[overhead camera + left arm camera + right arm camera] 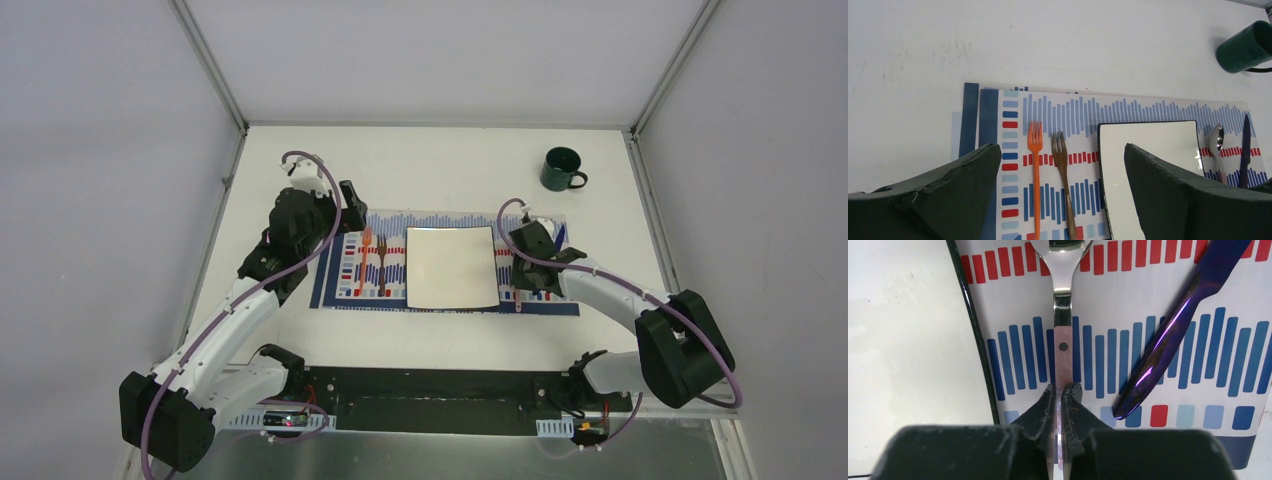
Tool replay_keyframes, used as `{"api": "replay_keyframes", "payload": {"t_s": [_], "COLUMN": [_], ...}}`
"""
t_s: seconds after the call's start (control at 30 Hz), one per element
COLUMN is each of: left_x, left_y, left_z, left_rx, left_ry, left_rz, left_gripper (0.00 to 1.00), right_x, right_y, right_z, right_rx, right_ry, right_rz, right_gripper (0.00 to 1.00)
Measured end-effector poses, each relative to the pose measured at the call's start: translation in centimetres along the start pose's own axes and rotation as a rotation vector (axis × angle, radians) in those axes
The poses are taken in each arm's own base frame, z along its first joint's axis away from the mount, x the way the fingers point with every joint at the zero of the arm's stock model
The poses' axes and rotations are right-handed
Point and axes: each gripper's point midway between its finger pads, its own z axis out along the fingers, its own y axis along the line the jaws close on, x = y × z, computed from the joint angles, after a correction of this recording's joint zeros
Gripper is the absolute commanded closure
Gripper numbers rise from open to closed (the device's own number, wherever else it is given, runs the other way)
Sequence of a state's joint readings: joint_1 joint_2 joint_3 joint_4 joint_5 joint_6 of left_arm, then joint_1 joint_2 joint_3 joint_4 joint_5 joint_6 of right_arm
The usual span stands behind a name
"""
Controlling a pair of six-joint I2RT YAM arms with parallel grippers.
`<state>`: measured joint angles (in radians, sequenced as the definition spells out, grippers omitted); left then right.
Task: Set the dinner table for one person
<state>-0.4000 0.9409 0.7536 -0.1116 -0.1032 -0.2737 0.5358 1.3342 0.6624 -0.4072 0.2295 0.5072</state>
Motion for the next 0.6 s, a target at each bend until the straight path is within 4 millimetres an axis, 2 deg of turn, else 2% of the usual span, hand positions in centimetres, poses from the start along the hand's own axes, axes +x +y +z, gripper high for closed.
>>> {"api": "replay_keyframes", "payload": {"t_s": [0.03,0.07,0.13,0.2,0.33,0.43,0.6], "left_x": [0.0,0.0,0.0,0.0,0.0,0.0,0.0], "left_y": [0.0,0.0,0.0,0.0,0.0,0.0,0.0], "left_z": [0.0,0.0,0.0,0.0,0.0,0.0,0.0], "left_rx": [0.000,0.000,0.000,0.000,0.000,0.000,-0.001], "left_ry": [0.000,0.000,-0.001,0.000,0.000,0.000,0.000], "left_rz": [0.000,0.000,0.000,0.000,0.000,0.000,0.000], "left_gripper": [0.01,0.01,0.01,0.01,0.01,0.01,0.01], "right_x": [0.1,0.1,0.3,0.4,0.5,-0.3,-4.4], "right_y": [0.0,-0.1,-0.1,-0.2,-0.2,0.1,1.0], "right_z": [0.0,0.0,-0.1,-0.1,-0.5,-1.3,-3.5], "right_rx": [0.001,0.002,0.004,0.006,0.004,-0.007,-0.020], "right_ry": [0.002,0.006,0.011,0.016,0.018,0.000,-0.111], "right_rz": [-0.001,-0.001,0.000,-0.006,-0.013,-0.010,-0.005], "right_gripper": [0.87,0.76,0.69,0.55,0.49,0.49,0.53]}}
